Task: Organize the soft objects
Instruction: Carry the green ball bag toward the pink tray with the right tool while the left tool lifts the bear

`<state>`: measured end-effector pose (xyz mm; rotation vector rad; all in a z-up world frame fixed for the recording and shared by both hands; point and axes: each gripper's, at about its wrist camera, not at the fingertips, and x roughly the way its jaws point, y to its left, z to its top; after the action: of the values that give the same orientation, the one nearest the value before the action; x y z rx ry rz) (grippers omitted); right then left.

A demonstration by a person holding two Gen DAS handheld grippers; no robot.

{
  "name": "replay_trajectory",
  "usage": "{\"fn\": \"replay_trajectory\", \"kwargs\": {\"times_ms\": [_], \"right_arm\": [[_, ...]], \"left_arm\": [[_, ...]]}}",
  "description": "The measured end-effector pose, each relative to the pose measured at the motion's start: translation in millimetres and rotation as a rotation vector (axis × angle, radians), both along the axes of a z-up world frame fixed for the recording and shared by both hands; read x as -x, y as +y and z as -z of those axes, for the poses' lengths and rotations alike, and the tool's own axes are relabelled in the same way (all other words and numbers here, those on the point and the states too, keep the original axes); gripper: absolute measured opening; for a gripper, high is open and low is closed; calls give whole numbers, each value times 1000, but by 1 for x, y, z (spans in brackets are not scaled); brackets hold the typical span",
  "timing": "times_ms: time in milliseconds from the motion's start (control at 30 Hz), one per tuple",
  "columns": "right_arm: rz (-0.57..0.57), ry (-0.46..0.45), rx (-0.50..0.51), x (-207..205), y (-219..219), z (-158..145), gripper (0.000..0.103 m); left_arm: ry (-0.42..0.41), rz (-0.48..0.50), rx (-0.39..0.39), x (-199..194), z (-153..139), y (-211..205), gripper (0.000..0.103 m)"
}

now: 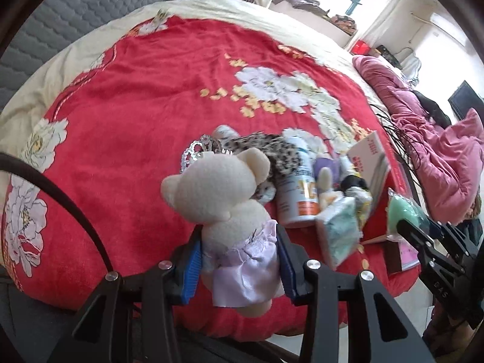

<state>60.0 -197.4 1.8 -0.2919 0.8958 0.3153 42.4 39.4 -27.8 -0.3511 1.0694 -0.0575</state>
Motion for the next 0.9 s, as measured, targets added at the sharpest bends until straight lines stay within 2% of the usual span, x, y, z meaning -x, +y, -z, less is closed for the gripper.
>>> {"fn": "replay_trajectory", "kwargs": {"times_ms": [600,900], "right_arm": [[-18,-46,-86,24,1,-28,39],[1,-81,-109,35,-14,-43,39]], "left_arm": [[-76,102,-66,17,-37,-50,44],[-104,148,-89,23,-52,-76,44]]}}
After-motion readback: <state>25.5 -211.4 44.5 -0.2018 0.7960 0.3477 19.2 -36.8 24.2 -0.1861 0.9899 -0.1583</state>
